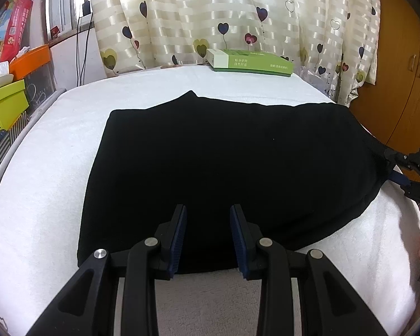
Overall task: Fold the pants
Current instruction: 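Move the right gripper to the pants edge and close on it, then lift the gripped pants edge with the right gripper and fold it over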
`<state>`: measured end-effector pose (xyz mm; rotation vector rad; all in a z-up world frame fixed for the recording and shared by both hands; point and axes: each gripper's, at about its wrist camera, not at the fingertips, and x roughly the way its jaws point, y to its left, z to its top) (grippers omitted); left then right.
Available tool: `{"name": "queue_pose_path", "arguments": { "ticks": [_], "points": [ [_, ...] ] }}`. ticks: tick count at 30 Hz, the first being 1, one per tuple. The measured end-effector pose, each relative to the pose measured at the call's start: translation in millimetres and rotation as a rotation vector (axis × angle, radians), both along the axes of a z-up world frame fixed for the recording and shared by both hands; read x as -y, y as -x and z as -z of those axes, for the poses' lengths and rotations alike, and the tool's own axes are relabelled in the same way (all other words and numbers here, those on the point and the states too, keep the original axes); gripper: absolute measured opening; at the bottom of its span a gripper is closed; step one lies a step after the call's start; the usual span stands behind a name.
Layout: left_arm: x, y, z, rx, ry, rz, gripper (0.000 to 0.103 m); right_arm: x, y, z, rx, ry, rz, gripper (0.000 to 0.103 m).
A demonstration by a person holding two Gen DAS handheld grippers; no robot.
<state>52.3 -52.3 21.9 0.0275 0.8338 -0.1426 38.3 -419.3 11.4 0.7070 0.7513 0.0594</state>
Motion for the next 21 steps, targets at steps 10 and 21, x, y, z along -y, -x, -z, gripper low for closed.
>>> {"name": "queue_pose_path", "arguments": {
  "ticks": [10,21],
  "points": [
    [1,0,1,-0.004,0.006,0.000,0.035,-9,-27,-5,-0.017,0.055,0.010,0.058],
    [-1,0,2,-0.006,0.015,0.001,0.035,-20,-43,-14,0.008,0.110,-0.033,0.021]
  ]
}}
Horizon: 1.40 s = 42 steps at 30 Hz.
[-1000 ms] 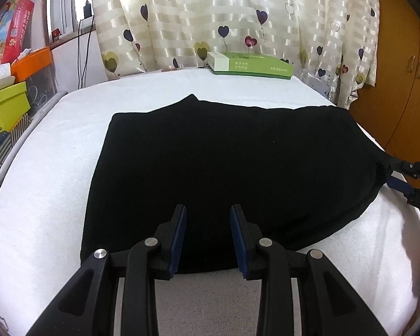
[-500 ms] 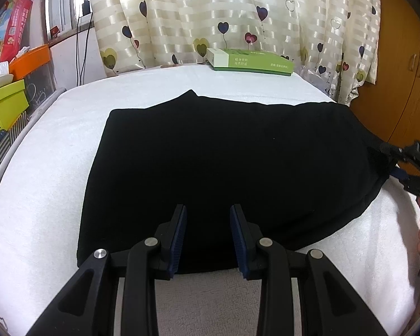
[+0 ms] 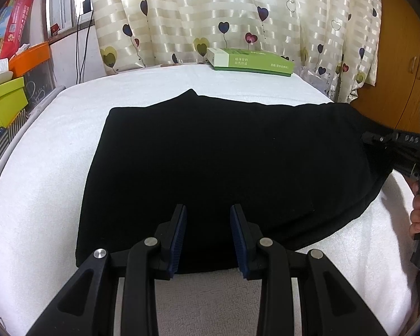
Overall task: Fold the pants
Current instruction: 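Lift the gripped pants edge with the right gripper and fold it over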
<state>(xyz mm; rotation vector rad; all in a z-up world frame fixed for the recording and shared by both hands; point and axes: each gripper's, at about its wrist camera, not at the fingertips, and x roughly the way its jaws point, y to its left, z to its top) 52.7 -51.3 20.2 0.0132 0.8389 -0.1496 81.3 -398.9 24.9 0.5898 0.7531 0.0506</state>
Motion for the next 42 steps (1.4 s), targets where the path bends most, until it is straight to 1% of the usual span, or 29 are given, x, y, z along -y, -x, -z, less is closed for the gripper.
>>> {"name": "queue_pose_path", "arguments": {
  "ticks": [3,6,9,13,18,22,26,31,34,36,38,42],
  "points": [
    [0,0,0,0.002,0.001,-0.001,0.035,-10,1,-20,0.044,0.012,-0.040,0.020],
    [-4,1,-3,0.010,0.006,-0.020,0.035,-30,0,-45,0.097,0.045,-0.108,0.020],
    [-11,4,-5,0.013,0.019,-0.046,0.035,-53,-2,-62,0.133,0.074,-0.171,0.020],
    [-20,10,-9,0.023,0.030,-0.063,0.035,-83,-7,-75,0.162,0.102,-0.243,0.020],
    [-34,19,-8,0.030,0.039,-0.090,0.035,-119,-15,-84,0.183,0.116,-0.325,0.020],
    [-50,26,-8,0.035,0.058,-0.116,0.035,-151,-23,-86,0.186,0.128,-0.394,0.019],
    [-64,36,-8,0.040,0.069,-0.138,0.035,-189,-32,-79,0.175,0.144,-0.479,0.019],
    [-82,48,-4,0.038,0.086,-0.174,0.035,-235,-42,-48,0.107,0.192,-0.569,0.018],
    [-91,51,0,0.022,0.107,-0.194,0.035,-252,-44,-30,0.067,0.210,-0.604,0.018],
    [-96,52,1,0.020,0.121,-0.199,0.035,-260,-43,-24,0.055,0.233,-0.617,0.018],
    [-97,53,1,0.022,0.121,-0.196,0.035,-262,-40,-27,0.064,0.248,-0.619,0.018],
    [-98,51,4,-0.001,0.132,-0.192,0.035,-269,-38,-47,0.113,0.244,-0.625,0.018]
  ]
}}
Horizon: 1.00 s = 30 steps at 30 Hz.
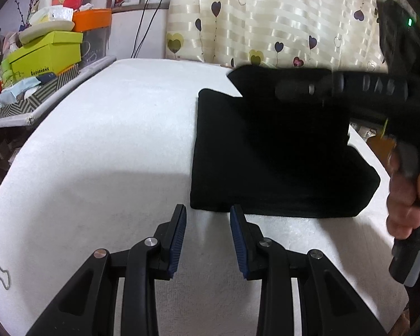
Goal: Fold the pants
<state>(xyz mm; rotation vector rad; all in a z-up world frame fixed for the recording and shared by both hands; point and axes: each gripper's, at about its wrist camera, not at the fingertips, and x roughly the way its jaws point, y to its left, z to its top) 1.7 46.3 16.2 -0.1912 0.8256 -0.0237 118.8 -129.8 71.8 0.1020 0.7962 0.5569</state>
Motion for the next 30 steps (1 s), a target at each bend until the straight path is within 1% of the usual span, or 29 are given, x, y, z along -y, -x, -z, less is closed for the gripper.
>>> {"name": "queue_pose_path", "arguments": {
  "ticks": [2,5,7,8,9,11,14,15,17,18,19,20,21,23,26,27,28,30],
  "points": [
    [-2,0,0,-0.001,0.012,0.001,0.035,-12,-1,2,-0.002,0.013,-0.018,0.018],
    [-5,1,0,0.002,0.018,-0.006,0.035,-33,-5,27,-0.057,0.072,-0.050,0.020],
    [-9,3,-1,0.006,0.019,-0.013,0.035,-41,-7,41,-0.087,0.094,-0.061,0.024],
    [-11,4,0,0.006,0.019,-0.017,0.035,-44,-6,44,-0.084,0.094,-0.065,0.030],
    [-12,5,0,0.006,0.017,-0.023,0.035,-45,-4,42,-0.074,0.078,-0.077,0.042],
    [-16,7,-1,0.006,0.014,-0.033,0.035,-45,1,38,-0.079,0.039,-0.119,0.052],
    [-20,12,-4,0.015,0.010,-0.045,0.035,-42,12,27,-0.092,-0.033,-0.208,0.052],
    [-21,14,-6,0.021,0.010,-0.048,0.035,-38,18,23,-0.079,-0.054,-0.221,0.052],
    [-24,17,-12,0.038,0.013,-0.053,0.035,-23,31,16,-0.043,-0.097,-0.225,0.052],
    [-24,17,-16,0.049,0.015,-0.054,0.035,-13,35,15,-0.027,-0.100,-0.202,0.052],
    [-25,17,-20,0.059,0.017,-0.053,0.035,-1,39,14,-0.006,-0.090,-0.162,0.051],
    [-25,17,-24,0.069,0.022,-0.049,0.035,6,41,15,0.002,-0.078,-0.138,0.044],
    [-23,16,-29,0.080,0.029,-0.041,0.035,18,44,18,0.008,-0.054,-0.102,0.034],
    [-16,11,-37,0.100,0.033,-0.012,0.035,33,46,25,0.002,-0.019,-0.051,0.025],
    [2,-2,-47,0.126,0.021,0.045,0.035,48,46,41,-0.018,0.055,0.011,0.023],
    [8,-7,-48,0.131,0.022,0.064,0.035,51,46,49,-0.042,0.075,0.017,0.021],
    [15,-12,-48,0.135,0.024,0.086,0.035,52,48,53,-0.039,0.069,0.009,0.021],
    [27,-23,-43,0.121,0.009,0.117,0.035,52,53,51,-0.025,0.082,-0.001,0.021]
  ]
}}
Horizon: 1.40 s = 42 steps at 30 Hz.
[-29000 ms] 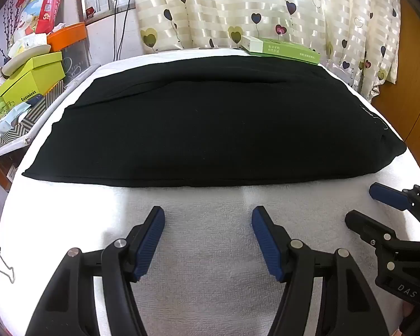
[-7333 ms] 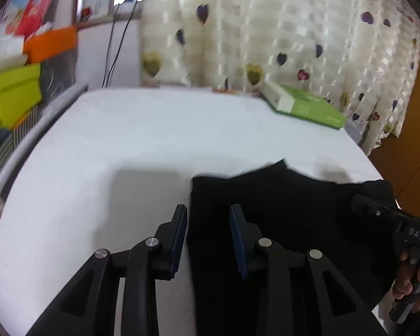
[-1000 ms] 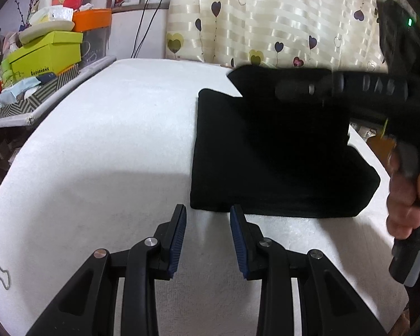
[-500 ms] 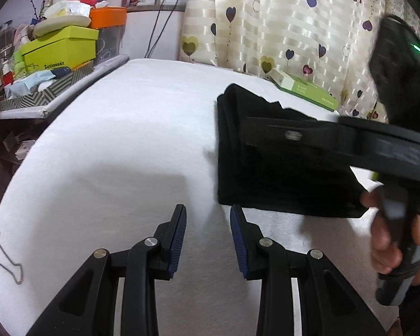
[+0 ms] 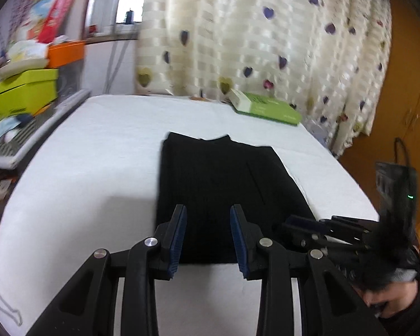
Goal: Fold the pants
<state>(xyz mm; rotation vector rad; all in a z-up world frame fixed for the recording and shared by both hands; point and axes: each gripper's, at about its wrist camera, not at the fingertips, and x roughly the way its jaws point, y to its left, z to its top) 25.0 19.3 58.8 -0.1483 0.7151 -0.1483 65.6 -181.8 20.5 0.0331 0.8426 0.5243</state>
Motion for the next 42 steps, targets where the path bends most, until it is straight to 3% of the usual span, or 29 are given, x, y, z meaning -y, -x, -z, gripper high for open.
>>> {"name": "queue_pose_path", "arguments": {
  "ticks": [4,8,12,19,24,42],
  "points": [
    [7,-15,25,-0.067,-0.042,0.022,0.035,-2,0,-6,-0.003,0.006,-0.038,0.021],
    [9,-9,27,-0.037,-0.066,0.049,0.035,17,-12,-16,0.029,-0.047,0.008,0.021],
    [8,-6,30,-0.021,-0.071,0.074,0.035,24,-35,3,-0.026,-0.018,0.029,0.021],
    [4,-4,18,-0.025,-0.071,0.058,0.035,27,-24,-7,0.011,-0.002,0.035,0.021],
    [-9,-2,7,-0.014,-0.073,0.003,0.035,45,-12,-18,0.025,-0.050,0.071,0.041],
    [-10,21,8,-0.031,-0.046,-0.045,0.035,50,21,-21,0.017,-0.063,0.085,0.041]
  ]
}}
